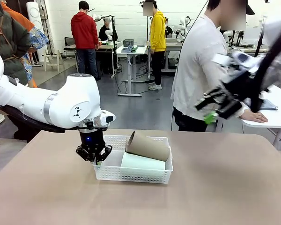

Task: Clean and organize the cups into the basket.
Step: Pick up the Reusable plastic cup from the right side of the table and stack it inside the Organizing basket in the center of the table, then move the Organizing basket back to the left side of the table.

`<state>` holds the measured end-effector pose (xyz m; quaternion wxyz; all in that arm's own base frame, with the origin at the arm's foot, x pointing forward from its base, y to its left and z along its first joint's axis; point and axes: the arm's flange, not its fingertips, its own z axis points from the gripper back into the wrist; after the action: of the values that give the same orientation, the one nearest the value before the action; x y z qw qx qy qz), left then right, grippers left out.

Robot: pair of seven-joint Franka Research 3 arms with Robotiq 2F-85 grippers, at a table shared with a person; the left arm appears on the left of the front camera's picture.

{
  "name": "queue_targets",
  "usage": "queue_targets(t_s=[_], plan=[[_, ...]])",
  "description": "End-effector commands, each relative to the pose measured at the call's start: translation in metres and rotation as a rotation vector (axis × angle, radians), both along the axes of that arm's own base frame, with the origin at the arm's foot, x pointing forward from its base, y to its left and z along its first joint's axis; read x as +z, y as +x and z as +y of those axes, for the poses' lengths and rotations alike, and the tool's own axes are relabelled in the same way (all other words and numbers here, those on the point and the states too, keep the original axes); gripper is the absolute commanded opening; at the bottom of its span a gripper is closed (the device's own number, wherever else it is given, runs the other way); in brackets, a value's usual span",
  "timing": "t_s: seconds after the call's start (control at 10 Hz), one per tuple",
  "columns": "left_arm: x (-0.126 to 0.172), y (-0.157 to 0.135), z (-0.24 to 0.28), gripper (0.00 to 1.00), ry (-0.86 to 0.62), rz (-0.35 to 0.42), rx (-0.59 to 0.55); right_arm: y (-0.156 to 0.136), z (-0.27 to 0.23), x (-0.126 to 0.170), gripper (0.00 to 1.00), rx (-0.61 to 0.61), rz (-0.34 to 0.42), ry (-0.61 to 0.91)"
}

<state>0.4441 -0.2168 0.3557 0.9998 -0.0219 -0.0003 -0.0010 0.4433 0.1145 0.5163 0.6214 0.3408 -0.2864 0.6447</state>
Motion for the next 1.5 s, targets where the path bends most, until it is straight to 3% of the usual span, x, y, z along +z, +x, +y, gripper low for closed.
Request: queue_targets(t_s=[0.0,0.3,0.6,0.7,0.8,1.4], plan=[[0.004,0.0,-0.001,0.0,-0.003,-0.009,0.0,-0.023,-0.045,-0.028,1.0,-0.006,0.015,0.109],[0.004,0.0,-0.001,0.0,-0.003,-0.009,0.0,-0.04,-0.119,-0.074,1.0,-0.046,-0.035,0.307],[0.004,0.0,-0.001,0.0,-0.003,-0.009,0.0,-0.038,-0.138,-0.1,1.0,-0.14,-0.07,0.324],[0.004,0.0,-0.001,0.0,-0.003,-0.009,0.0,-0.025,-0.141,-0.112,1.0,-0.288,-0.042,0.241],[0.004,0.0,-0.001,0.0,-0.003,-0.009,0.0,-0.042,-0.148,-0.092,1.0,-0.11,-0.053,0.302],[0.004,0.0,-0.001,0.0,-0.003,-0.009,0.0,-0.042,-0.148,-0.092,1.0,-0.11,-0.053,0.302]])
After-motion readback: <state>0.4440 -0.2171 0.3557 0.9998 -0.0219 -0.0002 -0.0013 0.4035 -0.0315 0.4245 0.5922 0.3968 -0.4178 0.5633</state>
